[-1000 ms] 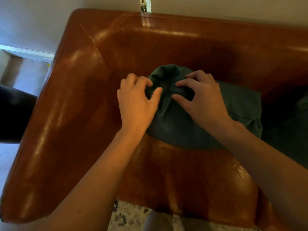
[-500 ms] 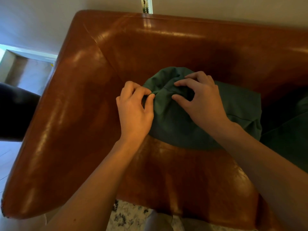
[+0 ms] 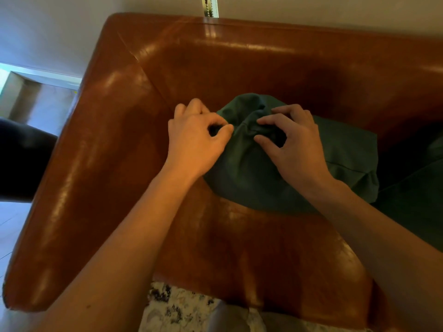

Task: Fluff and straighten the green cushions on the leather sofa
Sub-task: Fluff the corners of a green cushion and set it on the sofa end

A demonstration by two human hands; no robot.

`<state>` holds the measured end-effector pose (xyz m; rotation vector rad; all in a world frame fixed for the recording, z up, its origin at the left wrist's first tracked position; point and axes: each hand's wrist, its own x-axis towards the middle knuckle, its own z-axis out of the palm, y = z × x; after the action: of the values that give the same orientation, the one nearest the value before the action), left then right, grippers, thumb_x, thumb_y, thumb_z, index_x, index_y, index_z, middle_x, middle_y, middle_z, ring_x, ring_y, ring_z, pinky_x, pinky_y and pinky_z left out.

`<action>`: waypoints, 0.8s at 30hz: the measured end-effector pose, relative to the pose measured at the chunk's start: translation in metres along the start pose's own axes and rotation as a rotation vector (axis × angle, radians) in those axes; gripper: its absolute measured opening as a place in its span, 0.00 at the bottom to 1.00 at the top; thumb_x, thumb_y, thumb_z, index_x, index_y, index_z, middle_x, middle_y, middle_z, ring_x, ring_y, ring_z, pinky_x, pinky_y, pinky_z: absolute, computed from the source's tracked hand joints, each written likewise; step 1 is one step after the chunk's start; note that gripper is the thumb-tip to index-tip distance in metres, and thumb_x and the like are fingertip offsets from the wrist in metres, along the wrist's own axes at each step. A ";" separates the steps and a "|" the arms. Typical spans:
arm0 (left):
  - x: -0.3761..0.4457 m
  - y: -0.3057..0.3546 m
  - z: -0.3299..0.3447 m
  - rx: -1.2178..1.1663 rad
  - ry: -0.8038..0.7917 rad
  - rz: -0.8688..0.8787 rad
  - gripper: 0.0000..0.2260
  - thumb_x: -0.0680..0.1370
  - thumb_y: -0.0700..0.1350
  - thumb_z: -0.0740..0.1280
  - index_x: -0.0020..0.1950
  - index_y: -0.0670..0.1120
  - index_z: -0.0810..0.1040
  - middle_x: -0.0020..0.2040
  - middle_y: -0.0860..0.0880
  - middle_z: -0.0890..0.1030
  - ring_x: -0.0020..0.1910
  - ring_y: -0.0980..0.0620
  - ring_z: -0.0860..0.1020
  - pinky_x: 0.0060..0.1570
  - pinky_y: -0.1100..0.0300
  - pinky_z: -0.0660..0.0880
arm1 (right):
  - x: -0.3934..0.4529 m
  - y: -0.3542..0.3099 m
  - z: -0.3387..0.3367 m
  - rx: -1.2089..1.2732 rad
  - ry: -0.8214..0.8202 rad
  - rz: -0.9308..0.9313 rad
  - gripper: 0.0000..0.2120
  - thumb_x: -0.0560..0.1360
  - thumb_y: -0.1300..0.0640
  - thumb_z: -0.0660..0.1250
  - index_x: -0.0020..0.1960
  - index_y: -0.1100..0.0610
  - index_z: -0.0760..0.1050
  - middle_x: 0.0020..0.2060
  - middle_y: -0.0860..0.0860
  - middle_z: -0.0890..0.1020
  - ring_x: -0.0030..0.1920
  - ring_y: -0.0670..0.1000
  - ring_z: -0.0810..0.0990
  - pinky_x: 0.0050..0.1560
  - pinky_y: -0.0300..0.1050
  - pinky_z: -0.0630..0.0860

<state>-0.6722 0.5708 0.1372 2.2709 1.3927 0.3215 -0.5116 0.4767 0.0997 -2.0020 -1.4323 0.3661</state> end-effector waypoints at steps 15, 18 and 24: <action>-0.024 0.010 0.015 -0.437 0.341 -0.082 0.03 0.75 0.41 0.70 0.44 0.46 0.77 0.45 0.58 0.67 0.45 0.62 0.71 0.48 0.68 0.70 | -0.005 0.001 0.004 0.033 0.033 -0.030 0.16 0.74 0.50 0.71 0.61 0.48 0.76 0.56 0.48 0.75 0.59 0.50 0.72 0.58 0.48 0.68; -0.030 0.011 0.020 -0.502 0.360 -0.088 0.02 0.76 0.41 0.70 0.46 0.46 0.77 0.46 0.56 0.69 0.44 0.61 0.71 0.46 0.71 0.69 | -0.009 0.002 0.005 0.019 0.036 -0.034 0.17 0.74 0.50 0.71 0.61 0.49 0.76 0.57 0.49 0.75 0.59 0.51 0.72 0.58 0.47 0.67; -0.015 0.010 0.012 -0.205 0.143 -0.125 0.07 0.76 0.53 0.69 0.48 0.50 0.82 0.48 0.55 0.70 0.52 0.55 0.68 0.54 0.62 0.67 | -0.016 0.001 0.009 -0.008 0.040 -0.051 0.17 0.73 0.51 0.72 0.61 0.50 0.77 0.59 0.50 0.75 0.61 0.51 0.71 0.59 0.44 0.62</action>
<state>-0.6663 0.5507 0.1320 2.0189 1.4904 0.5679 -0.5214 0.4644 0.0899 -1.9643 -1.4596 0.2962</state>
